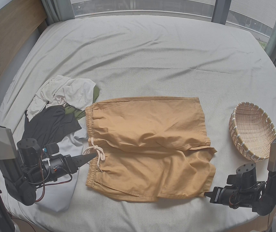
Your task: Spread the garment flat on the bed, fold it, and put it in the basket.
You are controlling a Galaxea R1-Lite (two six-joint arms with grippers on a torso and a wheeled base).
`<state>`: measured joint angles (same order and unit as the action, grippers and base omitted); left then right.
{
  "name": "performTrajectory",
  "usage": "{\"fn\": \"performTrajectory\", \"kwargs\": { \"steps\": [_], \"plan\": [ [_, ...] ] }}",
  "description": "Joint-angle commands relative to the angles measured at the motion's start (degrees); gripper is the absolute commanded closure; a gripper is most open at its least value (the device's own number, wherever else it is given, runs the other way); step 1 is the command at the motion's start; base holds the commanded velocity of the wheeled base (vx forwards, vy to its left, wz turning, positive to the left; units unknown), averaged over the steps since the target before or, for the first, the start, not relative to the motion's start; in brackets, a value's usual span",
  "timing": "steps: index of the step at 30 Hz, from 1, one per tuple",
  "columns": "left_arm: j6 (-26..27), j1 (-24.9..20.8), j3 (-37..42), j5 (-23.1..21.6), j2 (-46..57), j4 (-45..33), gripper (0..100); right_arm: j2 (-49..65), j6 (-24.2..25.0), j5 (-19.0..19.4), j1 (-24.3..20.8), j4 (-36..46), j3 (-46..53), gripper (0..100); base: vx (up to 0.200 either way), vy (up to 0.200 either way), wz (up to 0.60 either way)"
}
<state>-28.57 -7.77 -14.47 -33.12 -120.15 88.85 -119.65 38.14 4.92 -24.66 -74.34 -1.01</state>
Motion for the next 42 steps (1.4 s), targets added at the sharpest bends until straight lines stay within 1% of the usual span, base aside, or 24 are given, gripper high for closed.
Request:
{"fn": "performTrajectory", "kwargs": {
  "steps": [1, 3, 4, 14, 20, 27, 30, 31, 42],
  "plan": [
    [0.01, 0.12, -0.21, -0.01, -0.35, 0.01, 0, -2.34, -0.26, 0.08, -0.74, -0.46, 1.01, 100, 0.0, 0.0, 0.0],
    [-0.08, 0.21, -0.38, -0.01, -0.26, 0.01, 0, -2.87, -0.62, 0.08, -1.35, -0.54, 0.92, 100, 0.0, 0.0, 0.0],
    [-0.08, 0.21, -0.47, -0.01, -0.17, 0.01, 0, -3.13, -0.7, 0.08, -1.62, -0.81, 0.92, 0, 0.0, 0.0, 0.0],
    [0.01, 0.12, -0.47, -0.01, 0.09, 0.1, 0, -4.71, -0.44, -0.62, -1.71, -3.97, 0.92, 0, 0.0, 0.0, 0.0],
    [0.01, 0.03, -0.47, -0.01, 0.09, 0.1, 0, -5.77, -0.35, -0.71, -2.85, -5.47, 0.75, 0, 0.0, 0.0, 0.0],
    [0.01, 0.12, -0.47, -0.01, 0.18, 0.1, 0, -13.5, -0.26, -1.06, -3.2, -14.08, 0.84, 0, 0.0, 0.0, 0.0],
    [0.01, 0.12, -0.47, -0.01, 0.09, 0.1, 0, -13.5, -0.26, -0.97, -3.2, -14.08, 0.66, 0, 0.0, 0.0, 0.0],
    [0.01, 0.03, -0.47, -0.01, 0.09, 0.1, 0, -13.5, -0.26, -1.06, -3.2, -13.99, 0.75, 100, 0.0, 0.0, 0.0],
    [0.01, -0.06, 0.58, -0.01, 0.09, 0.1, 0, -11.75, -0.26, -1.5, -3.11, -13.9, 0.92, 100, 0.0, 0.0, 0.0]
  ]
}}
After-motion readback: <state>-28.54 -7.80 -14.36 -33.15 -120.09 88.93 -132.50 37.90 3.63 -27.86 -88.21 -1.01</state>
